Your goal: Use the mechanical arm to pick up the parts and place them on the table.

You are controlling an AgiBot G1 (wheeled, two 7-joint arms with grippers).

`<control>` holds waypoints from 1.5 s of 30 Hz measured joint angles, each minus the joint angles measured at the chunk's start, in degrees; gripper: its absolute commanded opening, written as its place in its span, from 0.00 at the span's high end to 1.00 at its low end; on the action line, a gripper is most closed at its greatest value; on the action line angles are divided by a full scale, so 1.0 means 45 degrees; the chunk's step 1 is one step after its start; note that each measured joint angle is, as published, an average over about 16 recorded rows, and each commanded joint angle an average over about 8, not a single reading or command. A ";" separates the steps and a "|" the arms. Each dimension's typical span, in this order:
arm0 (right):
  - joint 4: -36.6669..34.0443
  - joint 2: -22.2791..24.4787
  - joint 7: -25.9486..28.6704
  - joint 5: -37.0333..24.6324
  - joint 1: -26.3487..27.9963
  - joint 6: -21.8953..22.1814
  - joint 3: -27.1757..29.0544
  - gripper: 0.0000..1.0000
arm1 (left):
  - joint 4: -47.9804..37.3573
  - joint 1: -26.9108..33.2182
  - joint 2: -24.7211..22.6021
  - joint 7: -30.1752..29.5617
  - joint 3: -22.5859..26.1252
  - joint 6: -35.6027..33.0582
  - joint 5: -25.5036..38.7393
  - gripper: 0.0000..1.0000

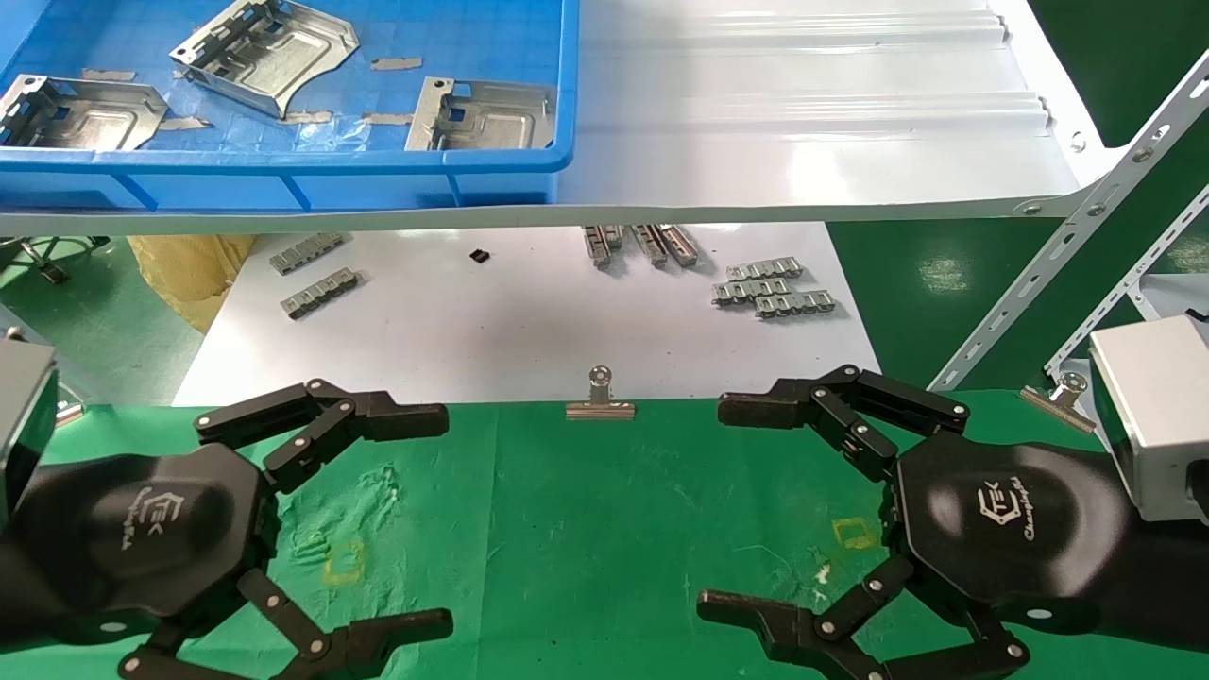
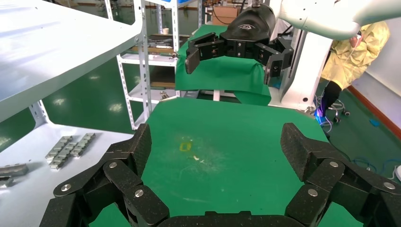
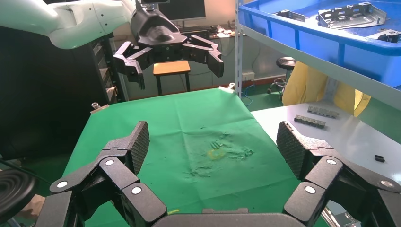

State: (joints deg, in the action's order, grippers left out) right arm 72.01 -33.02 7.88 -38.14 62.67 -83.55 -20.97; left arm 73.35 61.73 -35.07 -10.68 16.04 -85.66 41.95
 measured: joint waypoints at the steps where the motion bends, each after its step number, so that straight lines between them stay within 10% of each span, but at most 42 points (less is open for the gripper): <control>1: 0.0000 0.0000 0.0000 0.0000 0.0000 0.0000 0.0000 0.00 | 0.0000 0.0000 0.0000 0.0000 0.0000 0.0000 0.0000 0.00; 45: 0.0000 0.0000 0.0000 0.0000 0.0000 0.0000 0.0000 0.00 | 0.0000 0.0000 0.0000 0.0000 0.0000 0.0000 0.0000 0.00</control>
State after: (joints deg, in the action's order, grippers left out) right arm 72.01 -33.02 7.88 -38.14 62.67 -83.55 -20.97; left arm 73.35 61.73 -35.07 -10.68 16.04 -85.66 41.94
